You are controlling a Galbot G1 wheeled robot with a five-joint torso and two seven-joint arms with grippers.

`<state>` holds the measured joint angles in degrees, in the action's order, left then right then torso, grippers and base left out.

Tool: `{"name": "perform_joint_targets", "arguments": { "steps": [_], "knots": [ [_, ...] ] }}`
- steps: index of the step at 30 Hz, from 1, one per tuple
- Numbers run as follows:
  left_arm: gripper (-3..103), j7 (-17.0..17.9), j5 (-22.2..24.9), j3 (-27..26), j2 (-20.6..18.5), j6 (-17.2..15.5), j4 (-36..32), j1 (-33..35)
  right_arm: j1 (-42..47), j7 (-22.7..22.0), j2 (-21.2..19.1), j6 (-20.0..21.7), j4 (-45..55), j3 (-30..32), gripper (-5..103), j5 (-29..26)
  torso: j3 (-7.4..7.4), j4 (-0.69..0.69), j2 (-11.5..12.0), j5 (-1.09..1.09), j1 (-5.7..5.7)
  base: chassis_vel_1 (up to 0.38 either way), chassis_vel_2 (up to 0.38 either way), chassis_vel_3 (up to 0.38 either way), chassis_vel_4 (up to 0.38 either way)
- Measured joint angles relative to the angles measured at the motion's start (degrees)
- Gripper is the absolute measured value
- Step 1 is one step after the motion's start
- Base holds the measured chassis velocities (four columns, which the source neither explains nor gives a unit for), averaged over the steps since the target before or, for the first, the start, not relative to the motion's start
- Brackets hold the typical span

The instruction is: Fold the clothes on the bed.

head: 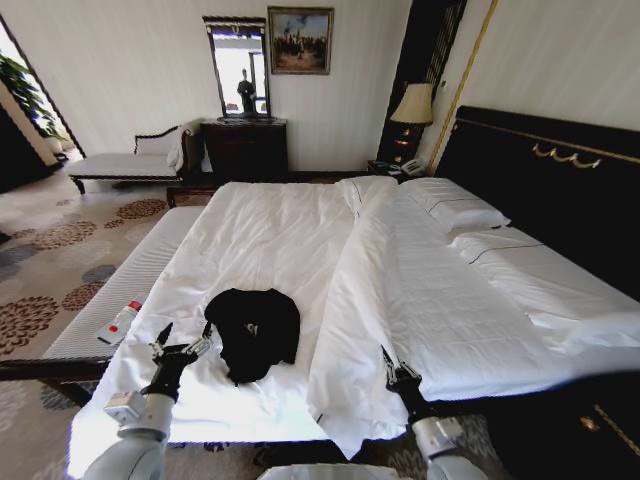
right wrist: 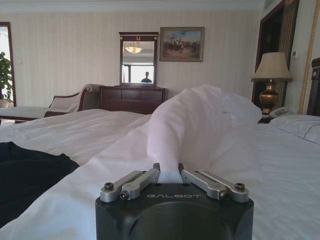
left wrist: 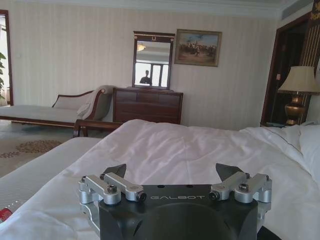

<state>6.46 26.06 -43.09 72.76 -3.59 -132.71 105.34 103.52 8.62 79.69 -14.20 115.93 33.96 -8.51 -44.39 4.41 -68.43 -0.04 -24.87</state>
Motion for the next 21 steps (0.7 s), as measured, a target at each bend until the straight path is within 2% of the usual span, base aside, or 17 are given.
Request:
{"name": "perform_joint_targets", "arguments": {
  "steps": [11, 14, 15, 21],
  "knots": [
    [100, 0.01, -0.35, 0.44, 0.74, 0.02, 0.09, -0.25, 0.34, -0.80, 0.10, 0.19, 1.40, 1.24, 1, -0.70, 0.00, 0.00, 0.00, 0.00, 0.00, 0.000, 0.000, 0.000, 0.000],
    [100, 0.01, -0.38, 0.43, 0.99, 0.10, 0.29, -0.27, 0.35, -3.23, 1.36, 2.13, 2.57, 2.75, 1, -3.25, 0.00, 0.00, 0.00, 0.01, 0.00, 0.000, 0.000, 0.000, 0.000],
    [100, 0.01, -0.31, 0.32, 1.09, 0.22, 0.46, -0.22, 0.26, -4.71, 2.37, 3.69, 3.21, 4.00, 1, -5.63, 0.00, 0.00, 0.00, 0.00, 0.00, 0.000, 0.000, 0.000, 0.000],
    [100, 0.01, -0.17, 0.42, 0.97, 0.23, 0.67, -0.36, -0.81, -6.39, 3.69, 5.26, 3.80, 9.94, 1, -8.27, 0.00, -0.01, 0.00, 0.01, 0.00, 0.000, 0.000, 0.000, 0.000]
  ]
}}
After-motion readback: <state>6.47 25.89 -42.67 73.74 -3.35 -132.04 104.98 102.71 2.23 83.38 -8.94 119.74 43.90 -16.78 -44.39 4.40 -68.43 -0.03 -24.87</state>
